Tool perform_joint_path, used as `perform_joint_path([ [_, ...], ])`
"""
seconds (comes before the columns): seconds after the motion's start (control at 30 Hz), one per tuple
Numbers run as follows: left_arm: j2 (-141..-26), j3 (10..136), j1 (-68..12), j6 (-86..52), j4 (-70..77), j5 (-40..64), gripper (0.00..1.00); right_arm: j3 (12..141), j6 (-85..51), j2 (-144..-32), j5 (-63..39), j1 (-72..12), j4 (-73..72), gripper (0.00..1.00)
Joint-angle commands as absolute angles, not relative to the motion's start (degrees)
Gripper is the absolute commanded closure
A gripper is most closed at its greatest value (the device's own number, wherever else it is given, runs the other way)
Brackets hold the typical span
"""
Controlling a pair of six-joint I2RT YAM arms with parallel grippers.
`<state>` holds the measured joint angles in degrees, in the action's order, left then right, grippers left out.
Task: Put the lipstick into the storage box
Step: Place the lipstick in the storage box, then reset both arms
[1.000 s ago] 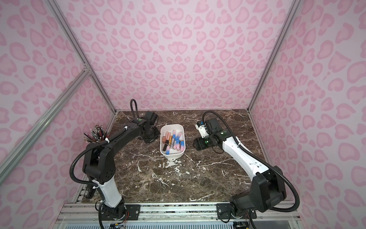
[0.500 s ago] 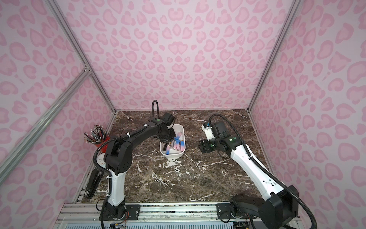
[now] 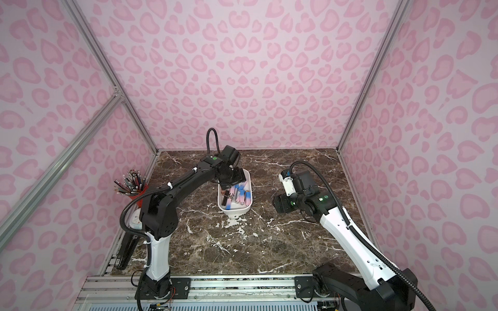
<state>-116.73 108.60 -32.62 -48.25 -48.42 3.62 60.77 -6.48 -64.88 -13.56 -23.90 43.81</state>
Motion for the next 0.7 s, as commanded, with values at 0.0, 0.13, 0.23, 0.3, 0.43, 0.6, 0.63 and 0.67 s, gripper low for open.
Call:
perform_joint_path([
  [0.0, -113.4, 112.5, -31.8, -42.7, -53.8, -0.6, 0.19, 60.3, -7.0, -65.4, -13.5, -24.0, 41.6, 0.15],
  [0.13, -100.9, 102.4, -25.9, -36.5, -51.3, -9.0, 0.17, 61.3, -7.4, -67.3, -14.0, -24.0, 40.0, 0.1],
  [0.23, -88.0, 86.0, -16.3, -34.9, -42.2, -9.6, 0.18, 61.8, -8.6, -69.3, -12.5, -23.9, 37.2, 0.01],
  [0.3, -80.4, 74.0, -9.8, -35.8, -36.2, -10.0, 0.18, 62.4, -9.7, -71.3, -9.5, -23.7, 35.5, 0.01],
  [0.43, -68.4, 58.9, -4.7, -30.7, -25.7, -16.7, 0.16, 64.8, -11.7, -76.3, -4.0, -23.1, 32.5, 0.01],
  [0.6, -68.1, 56.1, -4.1, -25.8, -25.9, -25.0, 0.11, 67.8, -12.9, -84.1, 5.7, -21.5, 31.3, 0.01],
  [0.63, -68.9, 55.1, -3.7, -25.2, -25.2, -25.1, 0.1, 67.3, -13.0, -85.7, 7.9, -20.9, 29.8, 0.01],
  [0.67, -69.7, 54.3, -3.3, -25.1, -24.6, -25.1, 0.1, 66.5, -12.7, -86.7, 8.9, -20.4, 28.1, 0.01],
])
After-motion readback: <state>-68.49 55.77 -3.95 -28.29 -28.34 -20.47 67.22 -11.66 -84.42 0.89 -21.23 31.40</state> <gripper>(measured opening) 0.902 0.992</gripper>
